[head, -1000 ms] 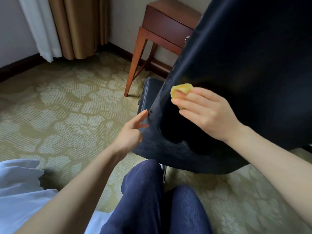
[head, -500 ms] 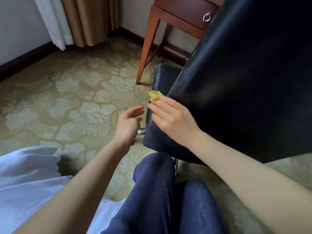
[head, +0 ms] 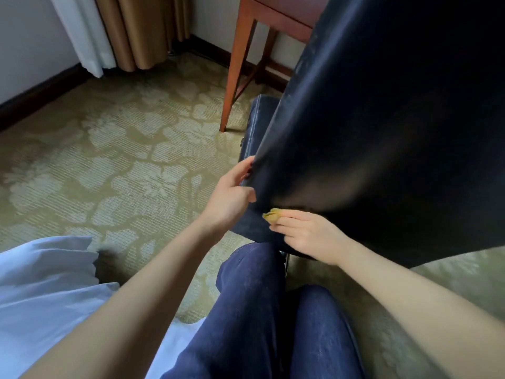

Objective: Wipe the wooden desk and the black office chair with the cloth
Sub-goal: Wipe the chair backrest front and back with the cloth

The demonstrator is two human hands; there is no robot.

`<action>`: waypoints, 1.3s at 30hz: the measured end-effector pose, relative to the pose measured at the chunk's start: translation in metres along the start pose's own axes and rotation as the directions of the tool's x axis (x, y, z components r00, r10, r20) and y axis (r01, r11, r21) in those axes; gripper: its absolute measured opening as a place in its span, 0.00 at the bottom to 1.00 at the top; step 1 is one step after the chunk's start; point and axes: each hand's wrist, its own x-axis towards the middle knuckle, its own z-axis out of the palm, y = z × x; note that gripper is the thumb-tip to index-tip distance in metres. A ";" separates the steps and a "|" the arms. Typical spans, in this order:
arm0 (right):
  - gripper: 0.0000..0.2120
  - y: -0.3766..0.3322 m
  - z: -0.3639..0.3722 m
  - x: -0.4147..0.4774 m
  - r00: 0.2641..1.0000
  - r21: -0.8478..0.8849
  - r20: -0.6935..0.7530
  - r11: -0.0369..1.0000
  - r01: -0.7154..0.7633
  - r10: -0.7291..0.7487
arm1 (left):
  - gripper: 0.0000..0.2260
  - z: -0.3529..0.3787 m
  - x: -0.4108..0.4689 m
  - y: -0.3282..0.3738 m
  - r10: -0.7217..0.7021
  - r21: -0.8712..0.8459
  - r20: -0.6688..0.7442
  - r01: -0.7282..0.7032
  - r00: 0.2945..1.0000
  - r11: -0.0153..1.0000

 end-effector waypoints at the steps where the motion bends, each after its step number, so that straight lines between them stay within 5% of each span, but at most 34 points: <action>1: 0.18 0.006 -0.008 -0.009 0.999 -0.042 -0.030 0.998 0.042 -0.043 | 0.34 0.001 0.001 0.000 0.005 0.007 0.012 -0.005 1.000 1.000; 14: 0.09 0.042 -0.147 -0.020 0.866 -0.366 -0.441 0.928 0.066 -0.235 | 0.37 0.012 -0.006 -0.010 0.038 -0.014 0.014 -0.037 0.999 0.999; 24: 0.08 0.032 -0.124 0.033 0.711 -0.276 -0.688 0.958 -0.073 -0.144 | 0.19 -0.003 -0.004 -0.012 0.036 -0.072 -0.004 -0.036 0.999 0.997; 33: 0.10 0.014 -0.025 0.036 0.915 -0.167 -0.399 0.986 -0.015 -0.054 | 0.19 -0.015 0.008 -0.024 0.132 0.074 0.000 -0.132 0.991 0.988; 39: 0.11 0.008 0.015 0.010 0.994 -0.265 -0.078 0.963 0.049 -0.072 | 0.19 -0.023 0.015 -0.032 0.173 0.111 0.007 -0.173 0.985 0.979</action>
